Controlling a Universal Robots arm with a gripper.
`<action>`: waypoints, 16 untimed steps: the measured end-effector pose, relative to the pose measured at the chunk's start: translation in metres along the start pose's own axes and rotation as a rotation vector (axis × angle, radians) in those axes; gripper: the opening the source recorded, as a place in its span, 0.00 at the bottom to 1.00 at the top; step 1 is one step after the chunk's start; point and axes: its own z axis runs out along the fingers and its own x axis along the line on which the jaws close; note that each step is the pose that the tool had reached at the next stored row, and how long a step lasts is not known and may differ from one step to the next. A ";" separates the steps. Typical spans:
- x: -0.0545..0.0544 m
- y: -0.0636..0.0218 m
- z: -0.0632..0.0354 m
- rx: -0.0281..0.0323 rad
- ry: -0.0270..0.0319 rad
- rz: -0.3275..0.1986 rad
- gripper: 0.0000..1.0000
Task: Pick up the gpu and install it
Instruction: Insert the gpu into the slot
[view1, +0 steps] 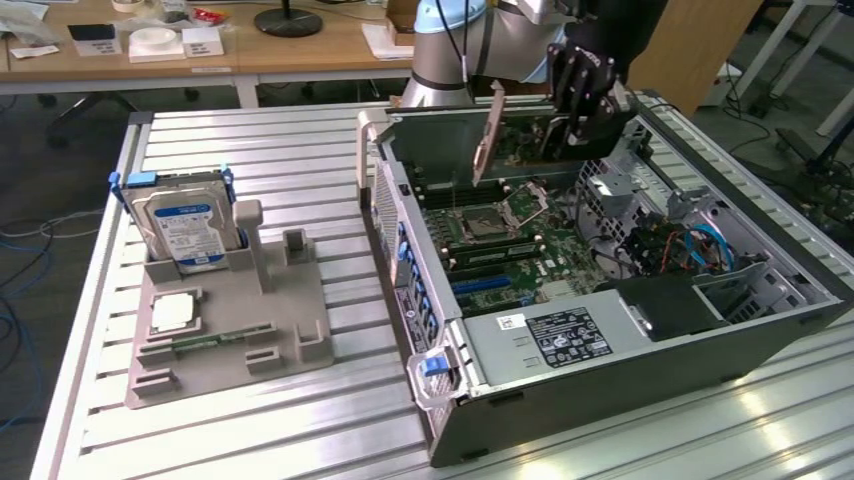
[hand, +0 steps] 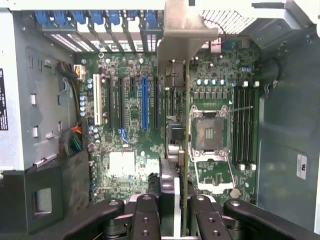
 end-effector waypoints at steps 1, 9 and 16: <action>0.000 0.0000 0.0002 -0.0029 0.0004 0.000 0.28; 0.000 0.0016 0.0014 -0.0056 0.0003 0.000 0.28; 0.007 0.0051 0.0119 -0.0061 -0.0069 -0.007 0.28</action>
